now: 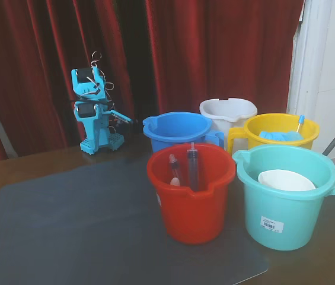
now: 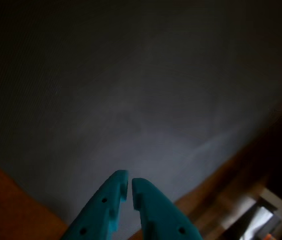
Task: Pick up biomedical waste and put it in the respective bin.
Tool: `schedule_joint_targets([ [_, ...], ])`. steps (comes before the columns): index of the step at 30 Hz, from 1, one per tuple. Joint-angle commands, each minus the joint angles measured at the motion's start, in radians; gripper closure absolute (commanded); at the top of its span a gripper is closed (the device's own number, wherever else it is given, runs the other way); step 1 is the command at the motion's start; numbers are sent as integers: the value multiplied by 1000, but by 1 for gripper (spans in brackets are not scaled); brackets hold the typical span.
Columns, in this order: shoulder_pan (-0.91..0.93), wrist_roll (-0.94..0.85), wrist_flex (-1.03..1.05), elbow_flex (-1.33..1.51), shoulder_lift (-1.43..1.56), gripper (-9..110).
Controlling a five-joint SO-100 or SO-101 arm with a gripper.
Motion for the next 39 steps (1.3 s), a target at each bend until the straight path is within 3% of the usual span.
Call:
schedule_joint_targets([
  [1, 2, -6, 8, -3, -5, 102],
  [39, 6, -3, 8, -5, -5, 102],
])
